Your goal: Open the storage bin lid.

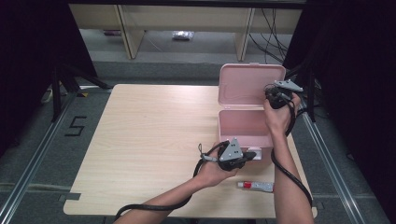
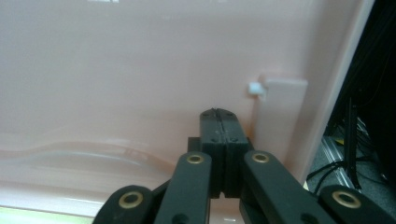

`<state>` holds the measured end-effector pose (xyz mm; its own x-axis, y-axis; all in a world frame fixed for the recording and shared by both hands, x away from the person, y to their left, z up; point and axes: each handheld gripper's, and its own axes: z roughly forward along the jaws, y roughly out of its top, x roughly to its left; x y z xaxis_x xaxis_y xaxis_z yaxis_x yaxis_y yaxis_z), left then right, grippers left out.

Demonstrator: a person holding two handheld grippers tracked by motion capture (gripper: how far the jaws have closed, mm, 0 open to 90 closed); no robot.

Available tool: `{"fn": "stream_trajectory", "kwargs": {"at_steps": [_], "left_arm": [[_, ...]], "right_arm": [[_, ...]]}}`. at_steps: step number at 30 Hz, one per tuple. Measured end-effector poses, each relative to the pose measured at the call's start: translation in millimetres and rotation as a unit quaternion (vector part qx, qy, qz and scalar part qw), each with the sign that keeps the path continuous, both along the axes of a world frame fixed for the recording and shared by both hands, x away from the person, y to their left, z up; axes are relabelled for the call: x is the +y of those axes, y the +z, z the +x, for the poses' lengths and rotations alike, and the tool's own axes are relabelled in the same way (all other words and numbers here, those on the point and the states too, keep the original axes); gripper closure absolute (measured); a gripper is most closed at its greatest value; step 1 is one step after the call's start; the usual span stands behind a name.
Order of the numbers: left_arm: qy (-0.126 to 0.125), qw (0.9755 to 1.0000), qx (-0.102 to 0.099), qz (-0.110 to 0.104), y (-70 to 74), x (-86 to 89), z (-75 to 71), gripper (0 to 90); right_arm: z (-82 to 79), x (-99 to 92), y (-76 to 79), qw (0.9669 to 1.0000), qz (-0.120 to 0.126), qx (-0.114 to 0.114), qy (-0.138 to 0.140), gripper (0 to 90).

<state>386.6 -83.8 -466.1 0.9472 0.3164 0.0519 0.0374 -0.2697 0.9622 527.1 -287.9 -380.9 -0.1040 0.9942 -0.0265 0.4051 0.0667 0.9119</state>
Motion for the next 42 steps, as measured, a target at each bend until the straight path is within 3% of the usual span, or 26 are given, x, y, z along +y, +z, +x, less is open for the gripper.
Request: {"fn": "stream_trajectory", "kwargs": {"at_steps": [5,7,13,21,23,26,33,36,37,40,42], "left_arm": [[0.0,1.0,0.001,0.001,0.2,0.0,-0.1,89.5],[0.0,1.0,0.001,0.0,0.1,-0.1,-0.2,89.5],[0.0,1.0,-0.003,0.004,0.2,0.3,0.4,89.5],[0.0,1.0,0.0,0.0,0.2,-0.4,0.1,89.5],[0.0,1.0,0.0,0.0,0.3,-0.5,0.2,89.5],[0.0,1.0,0.0,0.0,0.3,-0.4,0.1,89.5],[0.0,1.0,0.0,0.001,0.5,-0.4,0.2,89.5],[0.0,1.0,-0.001,0.001,0.5,-0.4,0.2,89.5],[0.0,1.0,0.0,0.001,0.4,-0.5,0.2,89.5],[0.0,1.0,0.0,0.001,0.6,-0.4,0.2,89.5],[-0.001,1.0,0.0,0.002,0.6,-0.4,0.2,89.5]], "right_arm": [[2.5,-0.1,-2.7,0.9999,0.001,0.009,-0.004,90.0],[2.7,1.6,-3.7,0.9996,0.018,0.019,-0.009,90.0],[6.9,-0.5,-6.0,0.9997,0.001,0.026,-0.005,90.0],[11.4,2.9,-9.1,0.9988,0.01,0.047,-0.014,90.0],[13.3,0.9,-9.8,0.9988,-0.003,0.048,-0.003,90.0],[13.3,3.6,-11.0,0.9983,0.009,0.056,-0.013,90.0],[15.4,3.3,-15.2,0.9981,0.008,0.06,-0.01,90.0],[13.5,4.1,-14.4,0.9978,0.02,0.062,-0.007,90.0],[13.7,2.3,-13.9,0.9982,0.01,0.059,0.002,90.0],[9.4,3.3,-11.1,0.9977,0.019,0.065,-0.006,89.6],[7.2,0.8,-10.3,0.9979,0.016,0.062,0.009,89.0]]}}
